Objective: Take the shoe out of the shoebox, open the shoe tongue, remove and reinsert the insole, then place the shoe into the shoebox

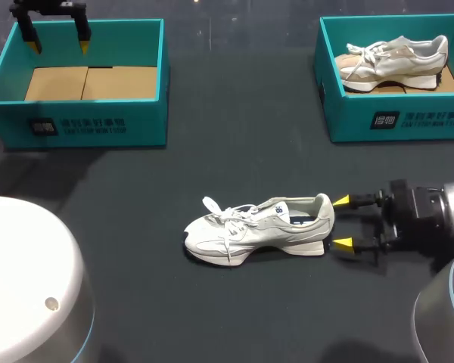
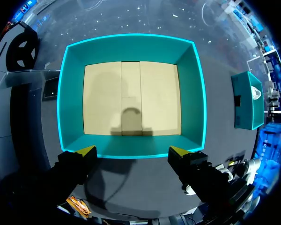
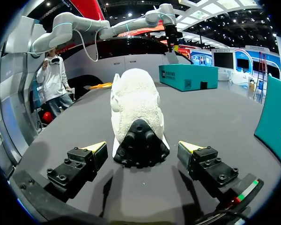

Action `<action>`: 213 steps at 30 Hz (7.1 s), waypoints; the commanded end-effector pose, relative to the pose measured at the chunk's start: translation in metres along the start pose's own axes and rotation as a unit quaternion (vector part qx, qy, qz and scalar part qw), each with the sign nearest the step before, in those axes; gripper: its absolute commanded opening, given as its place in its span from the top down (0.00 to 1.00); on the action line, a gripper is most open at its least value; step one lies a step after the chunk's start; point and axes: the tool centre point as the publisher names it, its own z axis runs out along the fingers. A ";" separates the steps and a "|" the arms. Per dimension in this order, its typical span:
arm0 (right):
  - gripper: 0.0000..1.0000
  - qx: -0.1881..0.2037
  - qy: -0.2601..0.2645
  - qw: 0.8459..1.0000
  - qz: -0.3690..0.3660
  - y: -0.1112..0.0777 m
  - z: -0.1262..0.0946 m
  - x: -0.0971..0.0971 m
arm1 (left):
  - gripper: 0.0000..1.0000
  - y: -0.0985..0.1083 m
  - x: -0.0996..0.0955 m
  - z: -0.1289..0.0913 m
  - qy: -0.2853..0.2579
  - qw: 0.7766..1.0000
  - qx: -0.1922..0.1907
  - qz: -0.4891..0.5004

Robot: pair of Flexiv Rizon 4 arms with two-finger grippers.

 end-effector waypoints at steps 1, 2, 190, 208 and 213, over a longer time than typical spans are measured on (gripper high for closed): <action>0.00 0.002 0.007 1.000 -0.003 -0.001 0.009 -0.004 | 0.00 0.000 0.000 0.000 0.000 1.000 0.000 0.000; 0.00 0.008 0.010 1.000 -0.006 -0.001 0.011 -0.004 | 0.00 0.000 0.000 0.000 0.000 1.000 0.000 0.000; 1.00 0.001 0.044 0.998 -0.040 0.011 0.067 0.008 | 0.00 0.295 0.273 -0.008 0.032 0.999 -0.001 0.039; 1.00 0.001 0.044 0.998 -0.040 0.011 0.067 0.008 | 0.00 0.287 0.325 0.018 0.010 0.999 -0.030 0.028; 1.00 0.001 0.044 0.998 -0.040 0.011 0.067 0.008 | 0.00 0.287 0.351 0.033 -0.001 0.999 -0.045 0.021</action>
